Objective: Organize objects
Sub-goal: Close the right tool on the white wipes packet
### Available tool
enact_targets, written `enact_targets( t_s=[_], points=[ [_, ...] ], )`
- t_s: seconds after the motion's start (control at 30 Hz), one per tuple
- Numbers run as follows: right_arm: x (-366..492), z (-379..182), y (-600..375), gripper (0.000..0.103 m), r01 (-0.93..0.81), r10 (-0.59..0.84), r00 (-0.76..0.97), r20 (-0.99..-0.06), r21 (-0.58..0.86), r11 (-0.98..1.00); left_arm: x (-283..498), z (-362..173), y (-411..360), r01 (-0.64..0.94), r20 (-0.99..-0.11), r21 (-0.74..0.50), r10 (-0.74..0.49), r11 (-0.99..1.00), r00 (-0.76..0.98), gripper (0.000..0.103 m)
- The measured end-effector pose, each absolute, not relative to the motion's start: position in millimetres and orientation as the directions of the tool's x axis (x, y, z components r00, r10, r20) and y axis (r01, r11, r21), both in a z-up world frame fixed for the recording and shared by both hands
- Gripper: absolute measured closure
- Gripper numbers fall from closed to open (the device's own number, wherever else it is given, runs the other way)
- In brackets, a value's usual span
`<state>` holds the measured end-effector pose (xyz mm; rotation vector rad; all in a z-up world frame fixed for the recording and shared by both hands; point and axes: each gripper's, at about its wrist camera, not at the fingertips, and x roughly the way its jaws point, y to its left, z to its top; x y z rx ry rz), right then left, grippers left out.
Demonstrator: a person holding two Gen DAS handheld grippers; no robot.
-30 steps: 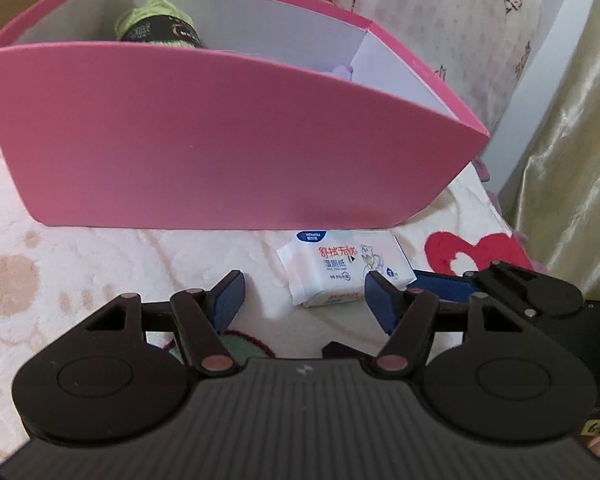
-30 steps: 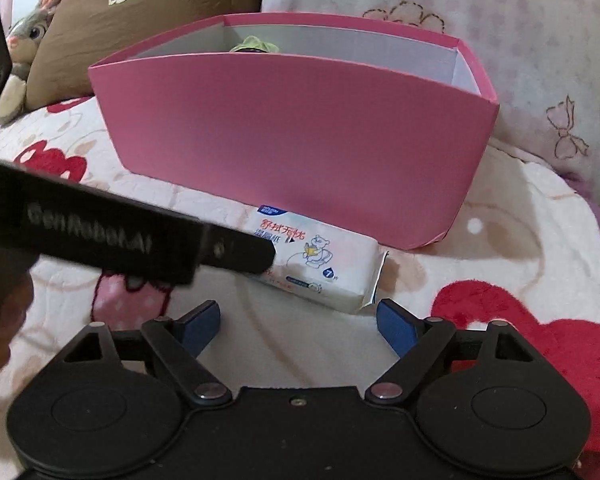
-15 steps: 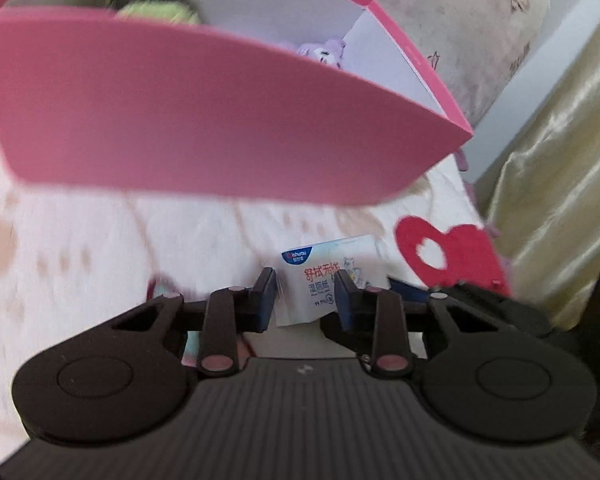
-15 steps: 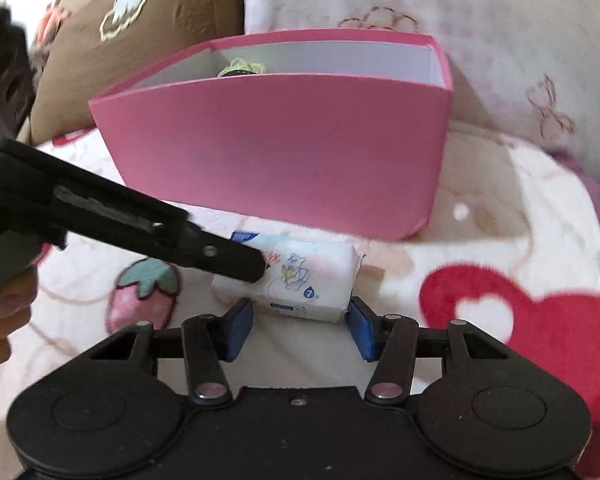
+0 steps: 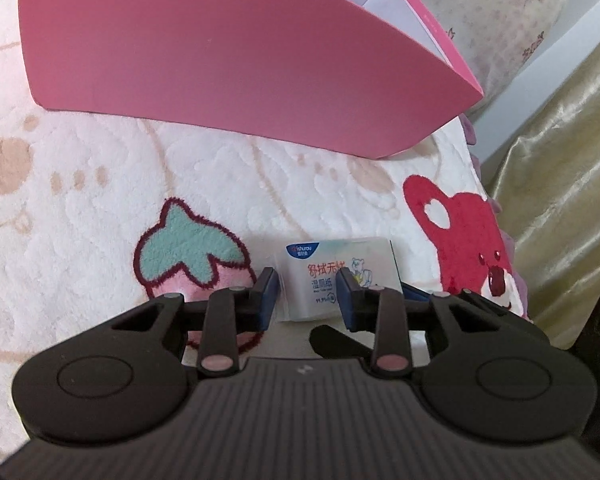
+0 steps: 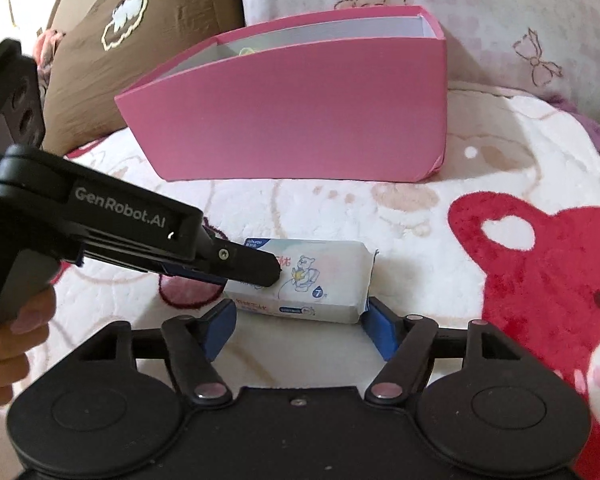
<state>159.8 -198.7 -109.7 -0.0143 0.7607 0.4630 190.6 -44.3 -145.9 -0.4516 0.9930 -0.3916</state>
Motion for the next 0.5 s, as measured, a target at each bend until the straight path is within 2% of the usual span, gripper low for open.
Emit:
enact_targets(
  t_s=[0.2, 0.5],
  points=[
    [159, -111, -192, 0.016, -0.416, 0.393, 0.63, -0.669, 0.137, 0.899, 192, -148, -48, 0.119, -0.702, -0.53, -0.514, 0.839, 0.494, 0.069],
    [161, -115, -178, 0.013, -0.383, 0.333, 0.658, -0.675, 0.08, 0.92, 185, -148, -57, 0.174, -0.69, -0.485, -0.497, 0.857, 0.527, 0.066]
  ],
)
